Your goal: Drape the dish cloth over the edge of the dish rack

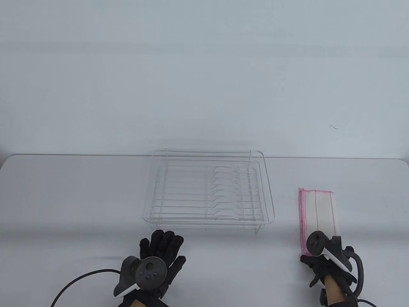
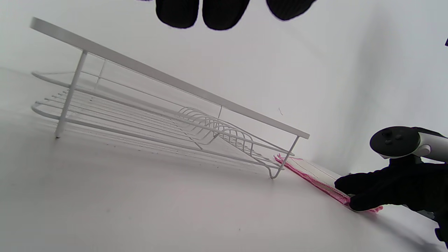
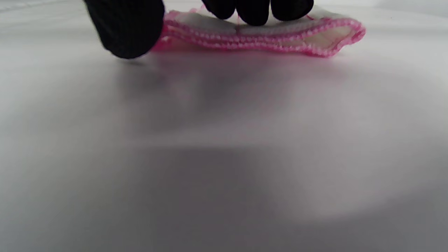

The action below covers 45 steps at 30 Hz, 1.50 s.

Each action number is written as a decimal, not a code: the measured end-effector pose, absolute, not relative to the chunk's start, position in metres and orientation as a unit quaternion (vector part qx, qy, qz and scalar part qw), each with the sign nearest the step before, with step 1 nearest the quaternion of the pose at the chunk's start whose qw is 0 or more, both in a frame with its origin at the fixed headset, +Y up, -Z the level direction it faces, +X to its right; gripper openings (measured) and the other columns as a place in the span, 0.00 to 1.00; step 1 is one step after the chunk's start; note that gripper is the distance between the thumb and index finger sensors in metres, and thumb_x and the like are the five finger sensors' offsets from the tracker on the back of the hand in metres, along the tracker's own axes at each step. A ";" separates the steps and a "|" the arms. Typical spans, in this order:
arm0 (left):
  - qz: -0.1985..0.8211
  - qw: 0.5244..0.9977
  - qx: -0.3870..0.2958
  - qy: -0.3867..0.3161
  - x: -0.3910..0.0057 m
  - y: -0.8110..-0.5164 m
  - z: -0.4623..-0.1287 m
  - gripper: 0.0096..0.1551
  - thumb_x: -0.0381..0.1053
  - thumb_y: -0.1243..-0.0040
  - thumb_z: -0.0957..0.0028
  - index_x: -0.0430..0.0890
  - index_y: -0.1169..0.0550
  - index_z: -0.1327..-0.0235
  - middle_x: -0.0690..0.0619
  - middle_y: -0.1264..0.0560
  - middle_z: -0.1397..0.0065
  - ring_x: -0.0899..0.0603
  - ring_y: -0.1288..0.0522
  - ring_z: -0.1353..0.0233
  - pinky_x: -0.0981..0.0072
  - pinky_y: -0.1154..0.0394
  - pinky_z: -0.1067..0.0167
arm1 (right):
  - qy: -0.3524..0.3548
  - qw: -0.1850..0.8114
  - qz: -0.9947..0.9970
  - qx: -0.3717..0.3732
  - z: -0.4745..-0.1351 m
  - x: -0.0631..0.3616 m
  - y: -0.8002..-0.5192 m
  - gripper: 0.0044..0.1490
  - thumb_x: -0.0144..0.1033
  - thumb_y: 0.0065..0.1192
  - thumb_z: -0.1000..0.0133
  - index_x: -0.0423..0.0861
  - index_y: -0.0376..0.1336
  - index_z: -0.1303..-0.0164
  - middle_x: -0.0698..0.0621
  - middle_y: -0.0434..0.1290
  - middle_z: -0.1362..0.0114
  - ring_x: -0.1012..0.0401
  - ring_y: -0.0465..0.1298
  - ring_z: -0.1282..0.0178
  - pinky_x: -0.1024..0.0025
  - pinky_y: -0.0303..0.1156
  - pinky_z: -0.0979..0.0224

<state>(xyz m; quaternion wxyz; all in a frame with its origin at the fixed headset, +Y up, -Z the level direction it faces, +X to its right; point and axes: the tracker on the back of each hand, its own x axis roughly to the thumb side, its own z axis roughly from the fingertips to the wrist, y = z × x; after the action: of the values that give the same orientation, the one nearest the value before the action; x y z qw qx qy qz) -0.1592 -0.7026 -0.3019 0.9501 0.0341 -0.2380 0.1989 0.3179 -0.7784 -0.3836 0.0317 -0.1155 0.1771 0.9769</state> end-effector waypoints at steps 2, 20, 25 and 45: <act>0.198 0.950 0.033 -0.238 -0.159 -0.702 -0.302 0.35 0.53 0.59 0.32 0.35 0.41 0.17 0.27 0.45 0.17 0.19 0.53 0.19 0.18 0.59 0.36 | 0.162 0.037 0.978 -0.124 -0.385 0.320 -0.778 0.47 0.53 0.55 0.36 0.44 0.43 0.14 0.42 0.47 0.11 0.42 0.49 0.11 0.26 0.33 0.25; 0.201 0.951 0.015 -0.236 -0.159 -0.705 -0.304 0.34 0.52 0.59 0.32 0.35 0.40 0.18 0.27 0.45 0.17 0.19 0.53 0.19 0.18 0.59 0.36 | 0.019 -0.048 0.983 -0.178 -0.385 0.307 -0.769 0.22 0.39 0.57 0.35 0.51 0.66 0.31 0.50 0.71 0.23 0.49 0.67 0.18 0.28 0.46 0.23; 0.208 0.950 0.017 -0.232 -0.161 -0.704 -0.305 0.34 0.52 0.59 0.32 0.35 0.40 0.18 0.27 0.45 0.17 0.19 0.53 0.19 0.18 0.59 0.36 | -0.117 -0.039 0.971 -0.206 -0.367 0.314 -0.742 0.21 0.39 0.59 0.38 0.47 0.68 0.36 0.48 0.80 0.37 0.53 0.80 0.34 0.36 0.61 0.26; 0.261 0.941 0.018 -0.215 -0.171 -0.705 -0.305 0.36 0.53 0.58 0.32 0.35 0.43 0.17 0.27 0.45 0.17 0.19 0.52 0.20 0.18 0.57 0.36 | -0.410 0.042 0.907 -0.088 -0.259 0.261 -0.555 0.21 0.38 0.56 0.36 0.47 0.65 0.34 0.49 0.77 0.39 0.58 0.81 0.45 0.52 0.70 0.32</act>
<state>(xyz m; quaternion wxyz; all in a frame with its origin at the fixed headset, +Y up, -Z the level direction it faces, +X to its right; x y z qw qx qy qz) -0.1708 -0.7053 -0.3046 0.9411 0.0182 -0.2146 0.2606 0.2615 -0.5552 -0.2585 0.0424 -0.0877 -0.4099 0.9069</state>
